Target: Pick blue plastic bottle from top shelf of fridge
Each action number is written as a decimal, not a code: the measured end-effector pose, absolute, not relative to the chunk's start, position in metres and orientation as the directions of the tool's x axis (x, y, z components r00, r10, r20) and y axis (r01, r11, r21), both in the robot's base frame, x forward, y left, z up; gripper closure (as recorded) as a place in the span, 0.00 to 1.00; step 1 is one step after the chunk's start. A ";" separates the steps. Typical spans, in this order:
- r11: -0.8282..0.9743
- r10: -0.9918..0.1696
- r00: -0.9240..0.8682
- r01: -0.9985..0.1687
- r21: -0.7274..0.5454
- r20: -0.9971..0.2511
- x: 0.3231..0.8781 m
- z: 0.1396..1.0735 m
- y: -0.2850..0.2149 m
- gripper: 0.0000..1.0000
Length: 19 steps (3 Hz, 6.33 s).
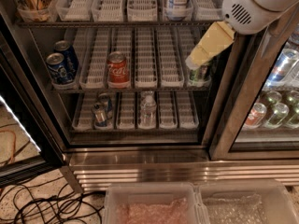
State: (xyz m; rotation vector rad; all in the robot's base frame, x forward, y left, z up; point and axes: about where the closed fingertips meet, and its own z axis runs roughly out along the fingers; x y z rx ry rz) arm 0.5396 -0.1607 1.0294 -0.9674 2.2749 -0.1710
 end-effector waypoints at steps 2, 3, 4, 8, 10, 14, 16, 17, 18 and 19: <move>0.773 -0.620 -0.546 -0.547 -0.320 -0.564 0.549 1.032 -0.156 0.00; 0.809 -0.575 -0.537 -0.484 -0.333 -0.617 0.568 1.035 -0.146 0.00; 0.880 -0.468 -0.536 -0.361 -0.310 -0.703 0.593 1.048 -0.145 0.00; 0.948 -0.293 -0.456 -0.251 -0.194 -0.840 0.618 1.070 -0.119 0.00; 0.969 -0.210 -0.428 -0.211 -0.129 -0.879 0.633 1.079 -0.112 0.24; 0.974 -0.183 -0.362 -0.195 -0.118 -0.914 0.670 1.101 -0.096 0.26; 0.981 -0.153 -0.341 -0.167 -0.100 -0.927 0.686 1.106 -0.100 0.24; 0.984 -0.137 -0.327 -0.152 -0.091 -0.935 0.694 1.111 -0.100 0.24; 0.988 -0.115 -0.318 -0.136 -0.075 -0.941 0.703 1.115 -0.100 0.25; 0.991 -0.096 -0.320 -0.122 -0.060 -0.943 0.710 1.114 -0.102 0.19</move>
Offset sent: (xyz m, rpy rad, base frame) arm 0.0081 0.0013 0.0019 0.0578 -0.0053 -0.0564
